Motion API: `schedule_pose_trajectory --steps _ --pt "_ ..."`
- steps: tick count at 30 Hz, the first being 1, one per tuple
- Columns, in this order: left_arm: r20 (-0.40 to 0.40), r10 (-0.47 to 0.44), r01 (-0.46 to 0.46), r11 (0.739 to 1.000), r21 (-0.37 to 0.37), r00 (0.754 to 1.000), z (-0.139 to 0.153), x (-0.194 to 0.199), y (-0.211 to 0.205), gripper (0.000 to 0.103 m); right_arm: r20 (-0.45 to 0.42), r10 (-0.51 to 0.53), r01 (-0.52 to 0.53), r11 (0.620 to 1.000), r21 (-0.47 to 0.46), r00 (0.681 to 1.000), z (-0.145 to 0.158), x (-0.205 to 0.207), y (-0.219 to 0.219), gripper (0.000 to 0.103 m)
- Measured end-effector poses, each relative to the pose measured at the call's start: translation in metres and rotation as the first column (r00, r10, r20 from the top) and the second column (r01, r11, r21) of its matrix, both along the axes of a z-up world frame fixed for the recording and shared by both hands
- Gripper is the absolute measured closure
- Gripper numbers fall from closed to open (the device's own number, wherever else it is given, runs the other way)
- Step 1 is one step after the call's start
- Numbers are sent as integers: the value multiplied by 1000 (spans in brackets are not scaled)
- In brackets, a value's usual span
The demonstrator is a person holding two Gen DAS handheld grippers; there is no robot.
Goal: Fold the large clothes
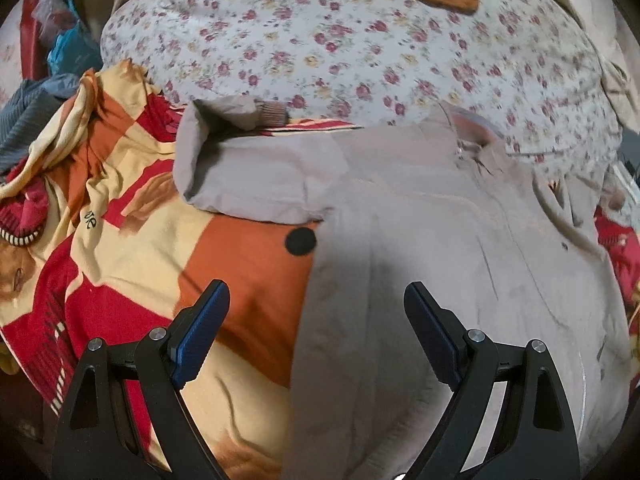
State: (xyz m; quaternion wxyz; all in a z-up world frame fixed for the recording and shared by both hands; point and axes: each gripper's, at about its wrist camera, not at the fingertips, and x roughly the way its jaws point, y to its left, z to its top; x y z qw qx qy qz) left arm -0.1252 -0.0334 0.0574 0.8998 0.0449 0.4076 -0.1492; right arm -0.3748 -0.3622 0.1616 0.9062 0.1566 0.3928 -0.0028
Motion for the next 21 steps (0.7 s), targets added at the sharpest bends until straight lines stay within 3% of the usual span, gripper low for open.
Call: schedule_pose_trajectory --steps 11,17,21 --pt "39 19 -21 998 65 999 -4 -5 -12 14 -21 -6 4 998 -66 1000 -45 95 50 0" --pt "34 19 -22 997 75 999 -12 2 -14 14 -7 -23 23 999 -30 1000 -71 141 54 0" --pt "34 20 -23 997 73 999 -15 7 -17 14 -5 -50 50 997 -58 999 -85 163 59 0"
